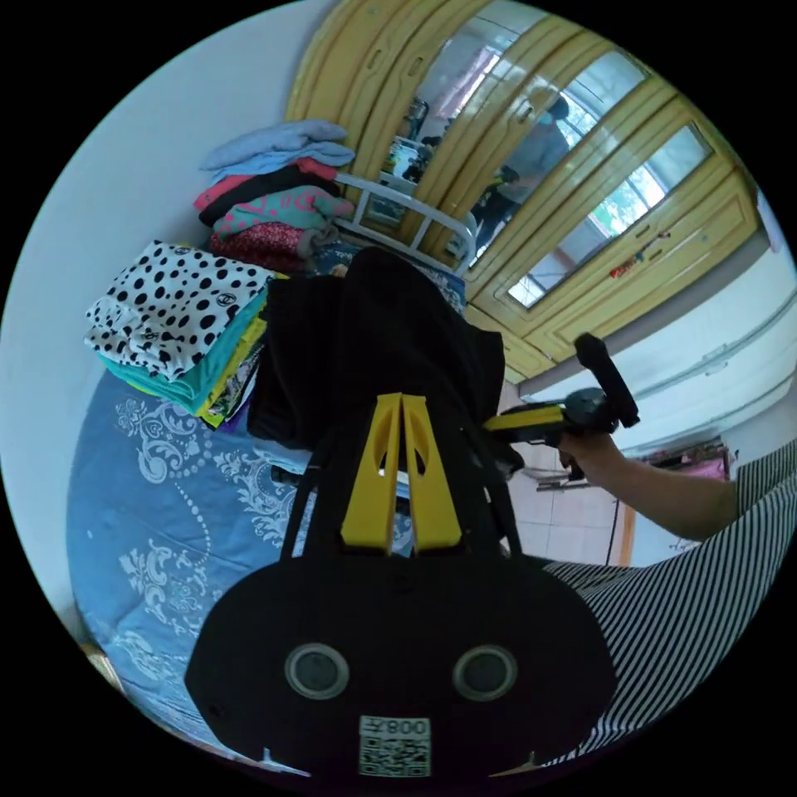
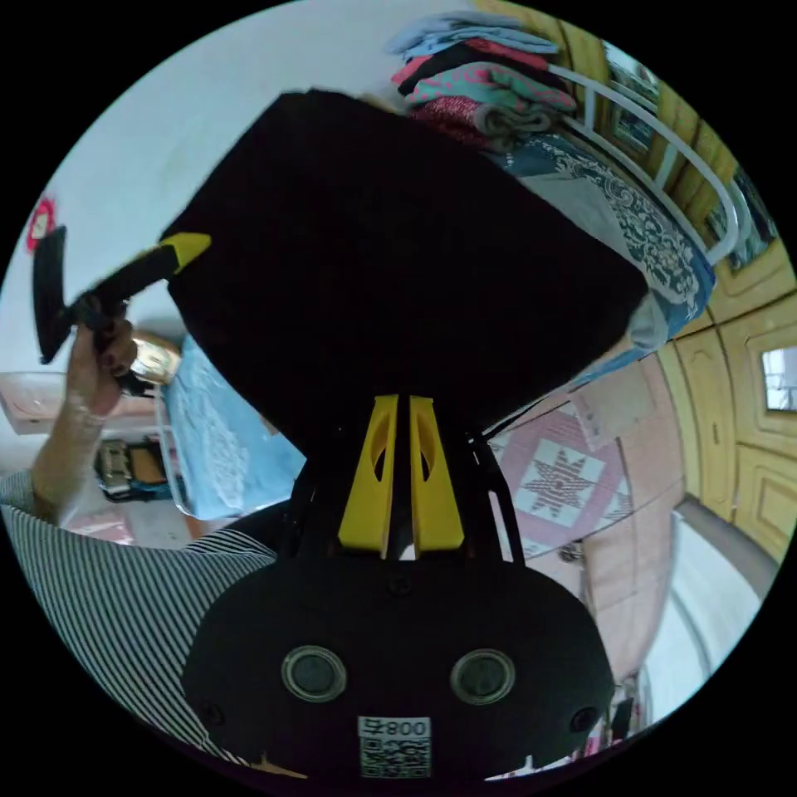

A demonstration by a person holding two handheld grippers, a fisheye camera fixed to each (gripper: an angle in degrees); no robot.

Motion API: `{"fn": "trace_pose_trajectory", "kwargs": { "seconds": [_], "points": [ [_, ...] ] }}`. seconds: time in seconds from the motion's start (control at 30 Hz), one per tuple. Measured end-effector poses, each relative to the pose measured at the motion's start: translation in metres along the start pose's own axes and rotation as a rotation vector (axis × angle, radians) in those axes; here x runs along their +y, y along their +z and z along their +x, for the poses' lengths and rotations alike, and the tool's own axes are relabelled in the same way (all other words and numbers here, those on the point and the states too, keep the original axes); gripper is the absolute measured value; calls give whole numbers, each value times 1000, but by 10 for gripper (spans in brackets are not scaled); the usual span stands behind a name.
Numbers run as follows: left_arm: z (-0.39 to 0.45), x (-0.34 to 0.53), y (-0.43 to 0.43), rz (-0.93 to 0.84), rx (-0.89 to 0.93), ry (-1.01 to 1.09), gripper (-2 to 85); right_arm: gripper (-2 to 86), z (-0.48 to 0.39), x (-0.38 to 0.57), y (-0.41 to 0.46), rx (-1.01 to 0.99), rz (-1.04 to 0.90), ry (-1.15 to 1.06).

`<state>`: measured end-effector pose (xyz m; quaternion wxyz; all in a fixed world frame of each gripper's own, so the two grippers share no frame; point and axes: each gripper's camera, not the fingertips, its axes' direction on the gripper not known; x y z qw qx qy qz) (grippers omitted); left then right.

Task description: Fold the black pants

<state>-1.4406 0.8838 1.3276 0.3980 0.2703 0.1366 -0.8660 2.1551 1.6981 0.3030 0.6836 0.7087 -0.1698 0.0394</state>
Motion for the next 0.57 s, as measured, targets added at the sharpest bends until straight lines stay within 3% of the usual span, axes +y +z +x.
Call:
{"fn": "trace_pose_trajectory", "kwargs": {
  "seconds": [0.07,0.17,0.23,0.37,0.57],
  "points": [
    [12,-5,21,-64,-17,70,1,21,-25,-20,37,138,-62,-51],
    [29,-7,41,-83,-115,162,2,18,-28,-26,59,154,-68,-50],
    [34,-8,49,-74,-146,188,3,15,-13,-25,67,83,-35,-13],
    [32,-15,58,-88,-122,202,3,8,24,-42,66,-177,-145,-4],
    [19,-27,55,-120,-30,83,3,28,102,-108,-21,-247,143,-51]
  ]
}}
